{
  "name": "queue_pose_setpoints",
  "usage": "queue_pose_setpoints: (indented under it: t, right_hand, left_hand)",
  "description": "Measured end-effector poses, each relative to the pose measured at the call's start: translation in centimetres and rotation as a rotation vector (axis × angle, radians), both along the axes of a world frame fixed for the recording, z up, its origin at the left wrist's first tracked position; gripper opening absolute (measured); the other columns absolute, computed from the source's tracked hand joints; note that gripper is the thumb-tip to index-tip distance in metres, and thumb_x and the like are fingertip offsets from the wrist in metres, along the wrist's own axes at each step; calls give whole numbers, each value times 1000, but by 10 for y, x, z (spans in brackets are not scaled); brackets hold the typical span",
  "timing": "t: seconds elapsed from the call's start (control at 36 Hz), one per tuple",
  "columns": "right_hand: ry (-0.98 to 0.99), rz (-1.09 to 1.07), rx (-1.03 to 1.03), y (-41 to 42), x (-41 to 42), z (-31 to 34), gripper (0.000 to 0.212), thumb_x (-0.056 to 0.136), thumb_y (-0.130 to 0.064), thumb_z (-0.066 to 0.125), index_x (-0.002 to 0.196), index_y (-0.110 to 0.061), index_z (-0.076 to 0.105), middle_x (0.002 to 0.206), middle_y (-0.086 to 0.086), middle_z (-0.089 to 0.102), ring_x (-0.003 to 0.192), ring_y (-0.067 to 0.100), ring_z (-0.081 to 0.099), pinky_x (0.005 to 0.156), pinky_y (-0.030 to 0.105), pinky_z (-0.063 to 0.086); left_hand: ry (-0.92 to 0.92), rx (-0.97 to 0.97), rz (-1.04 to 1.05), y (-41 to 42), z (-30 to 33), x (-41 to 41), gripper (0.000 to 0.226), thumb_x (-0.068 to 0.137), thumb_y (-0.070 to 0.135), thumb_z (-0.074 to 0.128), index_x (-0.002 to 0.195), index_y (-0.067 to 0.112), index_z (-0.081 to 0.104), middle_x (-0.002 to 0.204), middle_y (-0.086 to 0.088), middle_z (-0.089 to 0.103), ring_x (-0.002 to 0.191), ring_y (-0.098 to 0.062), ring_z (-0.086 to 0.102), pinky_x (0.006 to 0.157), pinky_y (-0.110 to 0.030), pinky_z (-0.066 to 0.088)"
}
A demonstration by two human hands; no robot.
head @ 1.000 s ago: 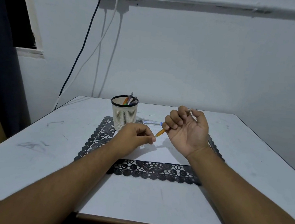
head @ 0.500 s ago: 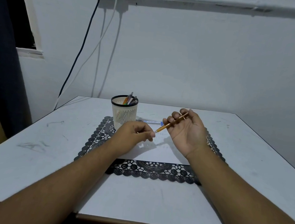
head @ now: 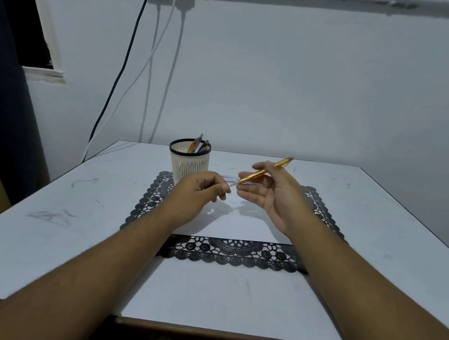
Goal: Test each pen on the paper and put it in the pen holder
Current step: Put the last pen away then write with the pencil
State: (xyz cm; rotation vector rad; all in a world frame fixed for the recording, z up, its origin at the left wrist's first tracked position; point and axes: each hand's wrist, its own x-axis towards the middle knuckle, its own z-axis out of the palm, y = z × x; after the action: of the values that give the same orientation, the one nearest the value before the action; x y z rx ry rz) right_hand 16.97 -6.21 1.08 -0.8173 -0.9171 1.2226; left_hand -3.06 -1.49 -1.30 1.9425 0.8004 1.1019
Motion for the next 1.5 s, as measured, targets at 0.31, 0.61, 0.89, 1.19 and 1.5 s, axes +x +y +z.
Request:
queue_pose_setpoints:
  t: [0.31,0.61,0.89,1.19,1.5]
  right_hand:
    - [24,-199,-79,14,45,-13,13,103,-2,56,97,-9,66,77,8,60,58,15,57,57,29,57]
    - [-331,47,-90,11,15,-30,22,89,18,59,80,-1,66,79,18,67,74,28,70,89,41,62]
    - [-649,91,-14,4,-1,-38,16,86,15,62,82,1,60,73,23,61,67,33,61,62,38,55]
    - [-683,126,-27,4,-4,-42,21,83,15,61,74,-4,58,69,21,59,65,30,54,55,32,46]
    - [-714,123,-28,4,-3,-41,20,85,13,60,75,-4,54,67,18,61,61,26,58,54,31,46]
  left_hand:
    - [437,54,357,37,-11,-45,38,102,30,58,65,24,68,74,1,70,74,-18,66,61,-28,43]
    - [717,133,411,30,-16,-34,35,100,33,55,73,12,60,73,-2,62,72,-15,56,57,-30,36]
    - [761,172,427,27,-16,-33,37,100,35,56,68,17,52,71,3,58,69,-10,50,54,-29,29]
    - [782,209,442,26,-19,-31,37,99,36,57,69,14,52,71,-1,59,71,-17,53,53,-30,28]
    - [781,202,441,25,-20,-30,36,98,36,56,70,15,52,72,-2,59,72,-18,54,54,-31,29]
